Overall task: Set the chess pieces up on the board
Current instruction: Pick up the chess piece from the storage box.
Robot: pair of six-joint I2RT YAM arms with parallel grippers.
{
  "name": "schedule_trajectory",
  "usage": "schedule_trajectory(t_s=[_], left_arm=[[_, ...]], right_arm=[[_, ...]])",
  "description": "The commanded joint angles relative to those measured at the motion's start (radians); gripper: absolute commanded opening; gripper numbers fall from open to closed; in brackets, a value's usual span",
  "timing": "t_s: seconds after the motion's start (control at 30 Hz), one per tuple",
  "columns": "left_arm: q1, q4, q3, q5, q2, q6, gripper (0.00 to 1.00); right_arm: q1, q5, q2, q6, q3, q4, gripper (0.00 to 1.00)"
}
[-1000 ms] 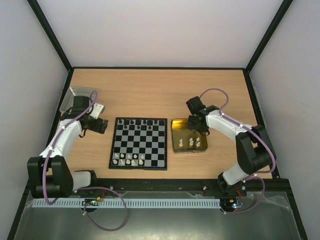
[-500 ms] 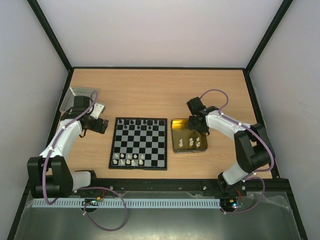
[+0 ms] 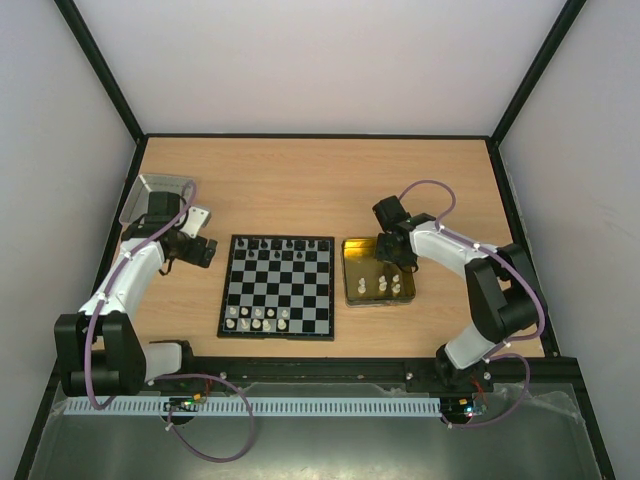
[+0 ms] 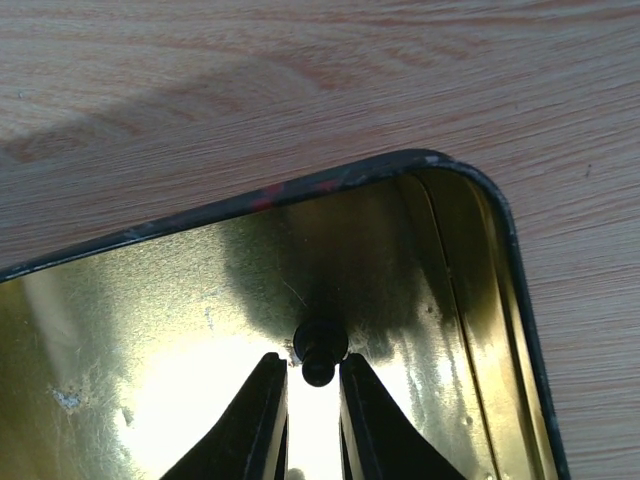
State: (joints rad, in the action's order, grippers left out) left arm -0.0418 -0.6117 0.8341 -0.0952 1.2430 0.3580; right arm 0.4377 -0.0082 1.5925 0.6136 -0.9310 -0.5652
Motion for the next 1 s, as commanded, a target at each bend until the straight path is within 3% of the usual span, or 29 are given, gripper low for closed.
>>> schedule_trajectory(t_s=[0.0,0.53,0.97], left_arm=[[0.008,-0.015,0.008,0.006,-0.010,-0.007,0.94],[0.009,-0.017,0.018,0.001,-0.010,-0.009,0.94],[0.009,-0.009,0.007,-0.009,-0.012,-0.011,0.94]], right_arm=[[-0.007,0.034,0.011,0.004,0.011,0.008,0.14],[-0.009,0.033,0.043,0.000,-0.003,0.008,0.06],[-0.001,0.056,-0.040,-0.013,-0.059,-0.079,0.02]])
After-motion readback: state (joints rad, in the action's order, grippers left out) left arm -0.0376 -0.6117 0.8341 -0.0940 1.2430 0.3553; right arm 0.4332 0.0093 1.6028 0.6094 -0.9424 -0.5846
